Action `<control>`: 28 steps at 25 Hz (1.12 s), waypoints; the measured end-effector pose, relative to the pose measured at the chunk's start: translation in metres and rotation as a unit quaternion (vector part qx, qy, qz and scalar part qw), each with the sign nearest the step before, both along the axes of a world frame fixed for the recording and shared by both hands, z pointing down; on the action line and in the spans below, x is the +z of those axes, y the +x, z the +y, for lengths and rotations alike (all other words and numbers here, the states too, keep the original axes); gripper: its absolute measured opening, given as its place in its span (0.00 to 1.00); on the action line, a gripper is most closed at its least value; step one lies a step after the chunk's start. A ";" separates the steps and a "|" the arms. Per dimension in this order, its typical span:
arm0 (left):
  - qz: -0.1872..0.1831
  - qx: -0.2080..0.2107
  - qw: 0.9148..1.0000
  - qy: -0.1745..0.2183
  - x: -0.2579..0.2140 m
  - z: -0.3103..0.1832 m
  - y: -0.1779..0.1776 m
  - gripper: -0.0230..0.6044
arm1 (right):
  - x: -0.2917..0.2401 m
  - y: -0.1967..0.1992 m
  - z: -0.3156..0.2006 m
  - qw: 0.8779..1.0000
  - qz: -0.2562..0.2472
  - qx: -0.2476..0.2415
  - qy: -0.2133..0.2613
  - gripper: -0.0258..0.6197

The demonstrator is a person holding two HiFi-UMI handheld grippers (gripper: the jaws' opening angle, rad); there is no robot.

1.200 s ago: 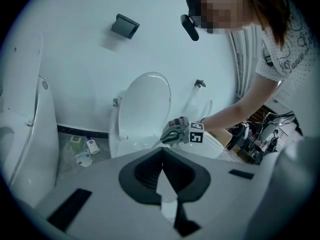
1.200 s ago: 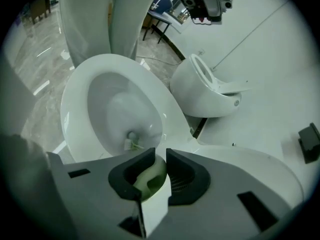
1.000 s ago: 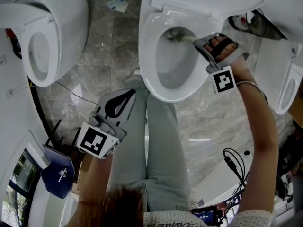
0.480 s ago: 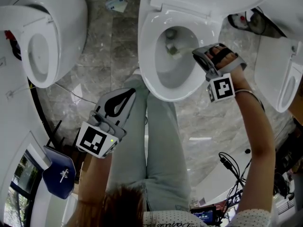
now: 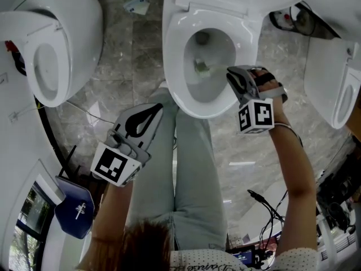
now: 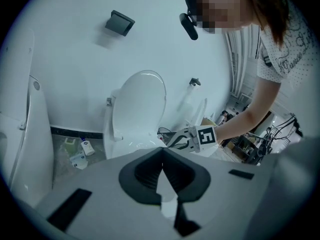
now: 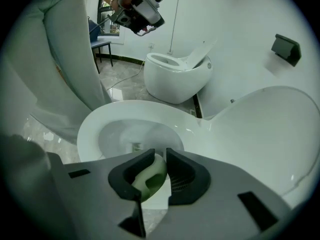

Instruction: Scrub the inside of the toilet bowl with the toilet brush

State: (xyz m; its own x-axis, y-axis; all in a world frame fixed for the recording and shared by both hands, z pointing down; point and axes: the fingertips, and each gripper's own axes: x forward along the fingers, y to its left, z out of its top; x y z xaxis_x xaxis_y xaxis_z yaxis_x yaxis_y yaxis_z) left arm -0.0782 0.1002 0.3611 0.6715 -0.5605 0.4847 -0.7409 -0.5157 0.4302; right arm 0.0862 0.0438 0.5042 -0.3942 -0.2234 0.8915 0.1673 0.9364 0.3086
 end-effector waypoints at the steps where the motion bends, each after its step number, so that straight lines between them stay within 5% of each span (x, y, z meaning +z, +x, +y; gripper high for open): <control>1: 0.002 0.002 1.000 0.006 -0.001 -0.001 0.001 0.04 | -0.003 0.000 0.004 1.000 -0.002 0.001 -0.006 0.17; 10: 0.002 0.013 1.000 0.021 -0.007 0.000 0.008 0.04 | -0.040 -0.005 0.045 0.998 -0.024 -0.003 -0.050 0.17; 20: 0.001 0.017 1.000 0.026 -0.011 0.002 0.010 0.04 | -0.050 -0.010 0.040 0.977 -0.097 0.150 -0.113 0.17; 28: 0.000 0.014 1.000 0.022 -0.009 0.009 0.009 0.04 | -0.053 0.008 0.054 0.994 -0.037 -0.022 -0.102 0.17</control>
